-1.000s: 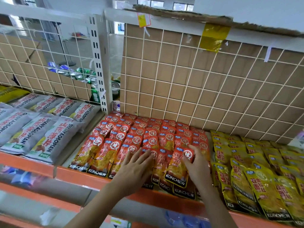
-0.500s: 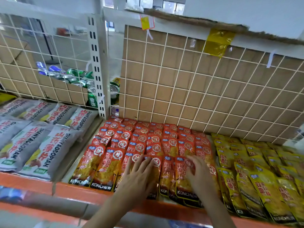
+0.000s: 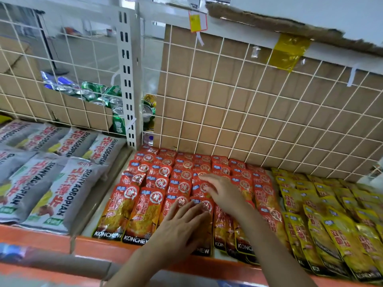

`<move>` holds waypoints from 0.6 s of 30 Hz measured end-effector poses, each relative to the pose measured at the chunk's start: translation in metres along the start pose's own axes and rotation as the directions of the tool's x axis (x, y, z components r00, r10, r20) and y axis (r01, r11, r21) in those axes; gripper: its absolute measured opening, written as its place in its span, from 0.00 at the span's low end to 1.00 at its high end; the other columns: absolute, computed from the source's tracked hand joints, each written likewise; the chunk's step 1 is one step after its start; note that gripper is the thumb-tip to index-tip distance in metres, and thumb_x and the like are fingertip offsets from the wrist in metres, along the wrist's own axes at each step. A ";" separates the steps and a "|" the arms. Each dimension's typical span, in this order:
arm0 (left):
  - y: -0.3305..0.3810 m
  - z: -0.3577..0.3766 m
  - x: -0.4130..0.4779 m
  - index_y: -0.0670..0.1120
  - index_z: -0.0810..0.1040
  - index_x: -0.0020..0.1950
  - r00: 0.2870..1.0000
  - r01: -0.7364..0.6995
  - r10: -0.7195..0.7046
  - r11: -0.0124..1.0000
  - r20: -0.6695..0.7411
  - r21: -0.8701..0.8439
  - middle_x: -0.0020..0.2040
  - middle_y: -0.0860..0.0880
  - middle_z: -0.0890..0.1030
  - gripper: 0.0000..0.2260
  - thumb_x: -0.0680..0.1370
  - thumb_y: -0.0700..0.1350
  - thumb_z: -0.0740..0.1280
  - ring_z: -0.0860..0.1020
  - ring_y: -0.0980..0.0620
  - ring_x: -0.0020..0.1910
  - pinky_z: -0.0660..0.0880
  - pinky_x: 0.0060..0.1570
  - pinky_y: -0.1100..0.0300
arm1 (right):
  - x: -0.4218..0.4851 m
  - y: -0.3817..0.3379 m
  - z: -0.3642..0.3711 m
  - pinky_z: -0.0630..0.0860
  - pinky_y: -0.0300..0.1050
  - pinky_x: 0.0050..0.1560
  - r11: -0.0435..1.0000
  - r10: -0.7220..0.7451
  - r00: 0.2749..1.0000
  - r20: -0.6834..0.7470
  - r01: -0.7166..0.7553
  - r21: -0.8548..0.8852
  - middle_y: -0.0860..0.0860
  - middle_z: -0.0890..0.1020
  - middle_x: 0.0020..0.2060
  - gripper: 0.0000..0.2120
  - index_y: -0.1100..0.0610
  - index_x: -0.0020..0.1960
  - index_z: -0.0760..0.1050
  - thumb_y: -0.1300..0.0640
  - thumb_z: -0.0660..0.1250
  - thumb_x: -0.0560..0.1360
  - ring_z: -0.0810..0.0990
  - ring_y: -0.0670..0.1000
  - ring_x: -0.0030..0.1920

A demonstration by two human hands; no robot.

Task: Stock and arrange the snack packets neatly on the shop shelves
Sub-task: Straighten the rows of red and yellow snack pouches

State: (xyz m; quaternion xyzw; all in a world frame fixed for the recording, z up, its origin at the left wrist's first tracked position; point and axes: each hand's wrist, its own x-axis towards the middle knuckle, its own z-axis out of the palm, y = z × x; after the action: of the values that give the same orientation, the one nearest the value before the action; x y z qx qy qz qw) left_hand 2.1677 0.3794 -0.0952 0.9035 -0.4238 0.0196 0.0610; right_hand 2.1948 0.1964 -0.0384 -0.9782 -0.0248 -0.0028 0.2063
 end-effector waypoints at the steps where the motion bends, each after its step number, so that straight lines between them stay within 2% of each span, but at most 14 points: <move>1: 0.000 -0.001 0.000 0.56 0.66 0.69 1.000 0.004 -0.004 1.000 0.014 0.002 0.67 0.57 0.73 0.24 0.76 0.64 0.52 0.71 0.53 0.67 0.59 0.65 0.48 | 0.006 -0.002 0.000 0.58 0.43 0.70 1.000 -0.001 1.000 0.024 0.002 -0.013 0.47 0.66 0.71 0.19 0.50 0.71 0.65 0.55 0.58 0.80 0.62 0.47 0.71; 3: 0.001 -0.001 0.000 0.57 0.66 0.69 0.999 0.018 -0.018 1.000 0.045 0.000 0.66 0.58 0.74 0.23 0.78 0.64 0.47 0.72 0.53 0.66 0.61 0.66 0.47 | 0.015 -0.003 0.002 0.58 0.46 0.70 0.999 0.016 0.998 0.056 -0.013 -0.045 0.48 0.65 0.71 0.20 0.50 0.70 0.65 0.53 0.60 0.79 0.61 0.50 0.72; 5: 0.000 0.002 0.001 0.57 0.67 0.69 0.998 0.013 -0.012 1.000 0.058 -0.018 0.66 0.58 0.74 0.24 0.78 0.65 0.47 0.72 0.52 0.66 0.61 0.67 0.47 | 0.023 -0.002 0.003 0.59 0.48 0.70 0.997 0.042 0.997 0.069 -0.037 -0.074 0.51 0.64 0.71 0.19 0.50 0.68 0.68 0.53 0.63 0.77 0.61 0.52 0.72; 7: 0.000 -0.003 0.002 0.58 0.67 0.69 0.998 0.029 -0.030 1.000 0.053 0.012 0.66 0.59 0.73 0.26 0.78 0.66 0.43 0.71 0.52 0.67 0.62 0.69 0.45 | 0.029 -0.002 0.003 0.65 0.46 0.66 0.997 0.033 0.998 0.050 -0.030 -0.066 0.51 0.70 0.66 0.15 0.52 0.63 0.73 0.55 0.64 0.76 0.68 0.52 0.67; 8: 0.000 -0.005 0.003 0.58 0.65 0.70 0.998 0.032 -0.033 0.999 0.053 0.026 0.68 0.59 0.71 0.28 0.77 0.67 0.41 0.67 0.52 0.70 0.59 0.68 0.42 | 0.031 -0.002 0.002 0.69 0.43 0.61 0.998 0.027 0.999 0.044 -0.025 -0.051 0.50 0.73 0.61 0.13 0.53 0.60 0.75 0.57 0.65 0.76 0.72 0.51 0.62; 9: 0.000 -0.008 0.003 0.58 0.62 0.72 0.997 0.036 -0.035 0.999 0.065 -0.013 0.71 0.60 0.66 0.31 0.75 0.69 0.39 0.59 0.52 0.74 0.49 0.69 0.40 | 0.034 -0.002 0.001 0.70 0.41 0.55 0.999 0.024 0.999 0.044 -0.023 -0.037 0.49 0.75 0.57 0.10 0.54 0.56 0.76 0.58 0.65 0.76 0.74 0.50 0.58; 10: -0.001 -0.006 0.005 0.59 0.58 0.74 0.999 0.031 -0.029 0.996 0.024 -0.086 0.74 0.60 0.60 0.33 0.72 0.70 0.40 0.49 0.53 0.76 0.36 0.68 0.41 | 0.036 -0.003 0.000 0.70 0.40 0.52 0.999 0.029 0.998 0.055 -0.028 -0.032 0.50 0.76 0.54 0.08 0.55 0.54 0.77 0.58 0.66 0.75 0.75 0.49 0.55; 11: -0.002 -0.003 0.006 0.60 0.54 0.75 1.000 0.027 -0.027 0.993 -0.003 -0.119 0.76 0.60 0.54 0.35 0.70 0.71 0.41 0.41 0.54 0.75 0.28 0.65 0.44 | 0.038 -0.003 -0.002 0.70 0.40 0.50 0.999 0.031 0.997 0.067 -0.029 -0.034 0.50 0.77 0.54 0.06 0.56 0.52 0.78 0.59 0.66 0.75 0.76 0.49 0.52; 12: -0.001 -0.005 0.006 0.60 0.53 0.75 0.999 0.019 -0.022 0.989 -0.025 -0.146 0.76 0.60 0.53 0.35 0.70 0.71 0.42 0.40 0.54 0.75 0.27 0.65 0.45 | 0.039 -0.004 -0.003 0.70 0.40 0.49 0.999 0.034 0.997 0.075 -0.031 -0.041 0.50 0.78 0.53 0.06 0.57 0.51 0.78 0.59 0.66 0.75 0.76 0.48 0.51; 13: 0.000 -0.008 0.005 0.60 0.56 0.75 1.000 0.002 -0.004 0.994 -0.021 -0.109 0.75 0.60 0.57 0.34 0.72 0.71 0.42 0.46 0.52 0.76 0.33 0.67 0.42 | 0.041 -0.003 -0.004 0.70 0.40 0.49 0.998 0.037 0.997 0.072 -0.034 -0.043 0.51 0.79 0.53 0.05 0.57 0.50 0.79 0.59 0.65 0.75 0.76 0.48 0.51; 15: 0.000 -0.007 0.002 0.60 0.63 0.71 0.993 0.034 -0.030 0.999 0.114 -0.034 0.70 0.60 0.68 0.29 0.75 0.71 0.46 0.64 0.51 0.72 0.53 0.66 0.39 | 0.043 -0.002 -0.007 0.71 0.41 0.50 0.998 0.055 0.998 0.037 -0.055 -0.017 0.51 0.80 0.52 0.05 0.58 0.48 0.79 0.59 0.64 0.76 0.77 0.48 0.51; 16: -0.001 -0.003 0.003 0.61 0.65 0.70 0.995 0.046 -0.045 0.999 0.088 -0.011 0.68 0.60 0.70 0.28 0.74 0.71 0.49 0.68 0.52 0.70 0.59 0.64 0.40 | 0.043 -0.002 -0.008 0.72 0.41 0.50 0.998 0.070 0.997 0.013 -0.070 0.003 0.51 0.81 0.51 0.05 0.58 0.47 0.79 0.60 0.64 0.76 0.77 0.48 0.49; 18: -0.003 0.006 0.005 0.61 0.63 0.71 0.999 0.007 -0.005 0.999 0.035 -0.042 0.69 0.60 0.70 0.29 0.73 0.71 0.53 0.66 0.52 0.71 0.58 0.68 0.42 | 0.045 -0.002 -0.010 0.72 0.42 0.50 0.995 0.096 0.995 -0.023 -0.095 0.028 0.52 0.81 0.50 0.05 0.59 0.47 0.79 0.60 0.64 0.76 0.77 0.47 0.47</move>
State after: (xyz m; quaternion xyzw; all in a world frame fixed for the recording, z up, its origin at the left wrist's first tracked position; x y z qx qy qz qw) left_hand 2.1734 0.3771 -0.1007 0.9035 -0.4223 -0.0053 0.0729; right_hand 2.2394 0.1962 -0.0283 -0.9753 0.0247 -0.0045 0.2196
